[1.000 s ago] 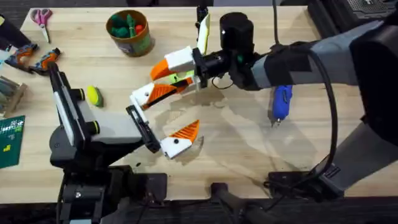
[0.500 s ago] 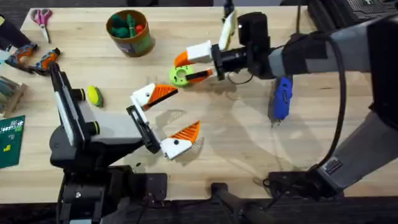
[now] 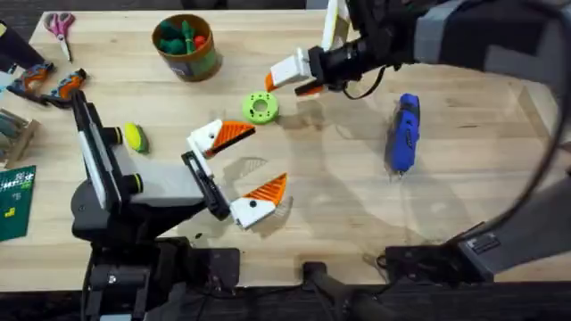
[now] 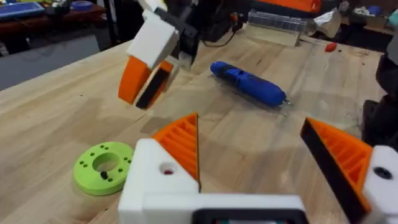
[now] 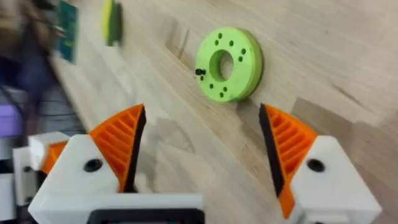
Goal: Pick up the gripper from the table and insert it into the empty holder that is missing its gripper. Then pick up a screw, insert it into the mounting hole, and use the screwdriver to tighten it. Finally, clean up the table by picking up the vegetable and placing it into the bucket.
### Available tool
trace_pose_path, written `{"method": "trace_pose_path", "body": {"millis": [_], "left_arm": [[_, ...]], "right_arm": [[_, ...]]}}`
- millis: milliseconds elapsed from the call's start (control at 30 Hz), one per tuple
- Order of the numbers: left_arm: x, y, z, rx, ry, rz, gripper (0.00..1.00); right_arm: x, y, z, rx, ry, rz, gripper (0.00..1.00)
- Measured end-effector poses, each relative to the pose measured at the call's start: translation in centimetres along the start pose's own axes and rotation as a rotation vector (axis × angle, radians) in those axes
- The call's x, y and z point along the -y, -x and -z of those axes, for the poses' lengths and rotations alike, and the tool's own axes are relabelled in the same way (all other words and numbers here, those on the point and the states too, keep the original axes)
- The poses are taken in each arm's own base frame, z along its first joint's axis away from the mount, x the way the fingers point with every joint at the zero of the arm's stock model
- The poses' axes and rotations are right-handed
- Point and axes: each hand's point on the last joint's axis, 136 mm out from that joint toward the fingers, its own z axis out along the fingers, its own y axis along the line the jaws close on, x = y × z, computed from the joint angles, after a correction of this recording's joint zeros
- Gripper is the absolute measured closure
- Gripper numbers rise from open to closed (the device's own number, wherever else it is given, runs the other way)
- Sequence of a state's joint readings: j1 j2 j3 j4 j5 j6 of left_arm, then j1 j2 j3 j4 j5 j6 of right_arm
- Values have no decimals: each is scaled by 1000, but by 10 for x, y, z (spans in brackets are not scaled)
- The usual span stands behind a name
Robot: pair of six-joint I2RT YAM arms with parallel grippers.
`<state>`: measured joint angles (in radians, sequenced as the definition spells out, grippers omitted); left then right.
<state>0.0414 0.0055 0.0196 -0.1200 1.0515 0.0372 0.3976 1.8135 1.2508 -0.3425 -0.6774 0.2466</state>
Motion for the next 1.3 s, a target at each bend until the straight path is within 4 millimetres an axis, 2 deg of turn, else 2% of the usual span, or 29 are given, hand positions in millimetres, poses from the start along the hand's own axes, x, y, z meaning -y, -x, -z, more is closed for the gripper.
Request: {"method": "trace_pose_path", "body": {"millis": [167,433,867,1033,1067,1300], "left_arm": [[0,0,0,0,0,0,14],[0,0,0,0,0,0,14],[0,0,0,0,0,-1,15],[0,0,0,0,0,0,14],[0,0,0,0,0,-1,14],[0,0,0,0,0,-1,15]], "right_arm": [[-19,10,12,56,-149,208,9],[-37,-2,-7,22,-254,400,8],[-34,0,-10,12,-290,533,6],[-30,-8,-22,-27,-288,584,7],[-26,-12,-31,-53,-286,625,7],[-35,-5,-43,-31,-235,799,7]]}}
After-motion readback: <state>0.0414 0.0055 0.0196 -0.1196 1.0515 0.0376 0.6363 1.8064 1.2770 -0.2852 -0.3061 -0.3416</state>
